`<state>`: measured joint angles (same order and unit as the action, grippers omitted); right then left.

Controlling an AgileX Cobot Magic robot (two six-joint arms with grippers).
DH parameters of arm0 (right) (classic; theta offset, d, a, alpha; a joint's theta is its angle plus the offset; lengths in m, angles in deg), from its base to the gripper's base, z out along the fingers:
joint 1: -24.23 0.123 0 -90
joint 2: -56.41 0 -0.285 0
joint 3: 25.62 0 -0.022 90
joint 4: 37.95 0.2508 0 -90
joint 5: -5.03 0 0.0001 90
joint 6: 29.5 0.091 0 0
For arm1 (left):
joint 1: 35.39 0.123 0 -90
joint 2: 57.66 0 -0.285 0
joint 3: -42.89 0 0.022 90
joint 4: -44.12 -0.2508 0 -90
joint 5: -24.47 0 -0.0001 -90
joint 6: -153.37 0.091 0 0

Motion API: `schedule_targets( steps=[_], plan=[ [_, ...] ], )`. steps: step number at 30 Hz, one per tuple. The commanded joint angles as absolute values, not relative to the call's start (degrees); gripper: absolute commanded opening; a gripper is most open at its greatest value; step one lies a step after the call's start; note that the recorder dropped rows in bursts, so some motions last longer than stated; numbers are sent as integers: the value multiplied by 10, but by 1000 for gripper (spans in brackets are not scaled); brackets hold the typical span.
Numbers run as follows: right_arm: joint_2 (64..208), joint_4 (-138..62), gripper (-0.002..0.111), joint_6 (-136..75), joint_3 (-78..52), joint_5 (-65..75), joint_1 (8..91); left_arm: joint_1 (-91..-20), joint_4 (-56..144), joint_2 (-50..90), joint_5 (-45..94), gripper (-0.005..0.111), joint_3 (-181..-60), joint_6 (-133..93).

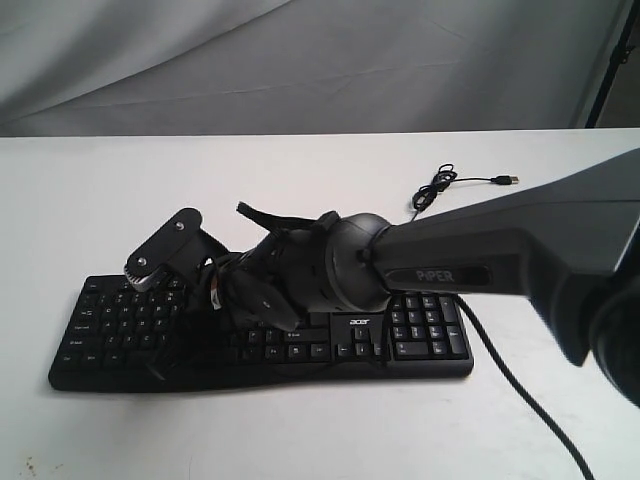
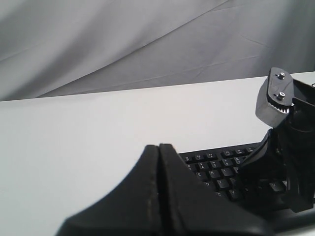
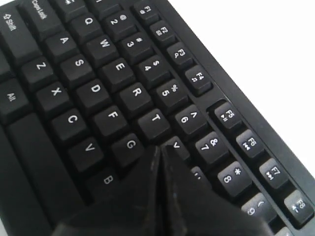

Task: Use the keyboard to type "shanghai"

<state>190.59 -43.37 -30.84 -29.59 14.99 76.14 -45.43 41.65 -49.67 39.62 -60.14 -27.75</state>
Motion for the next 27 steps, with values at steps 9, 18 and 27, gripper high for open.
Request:
schedule_targets(
  steps=[9, 18, 27],
  plan=[
    [1906, -431, 0, -309, -295, 162, 761, -456, 414, -499, 395, 0, -599, -279],
    [1906, -431, 0, -309, -295, 165, 761, -456, 414, -499, 395, 0, -599, -279],
    [1896, -431, 0, -314, -295, 137, 763, -456, 414, -499, 395, 0, -599, -279]
  ],
)
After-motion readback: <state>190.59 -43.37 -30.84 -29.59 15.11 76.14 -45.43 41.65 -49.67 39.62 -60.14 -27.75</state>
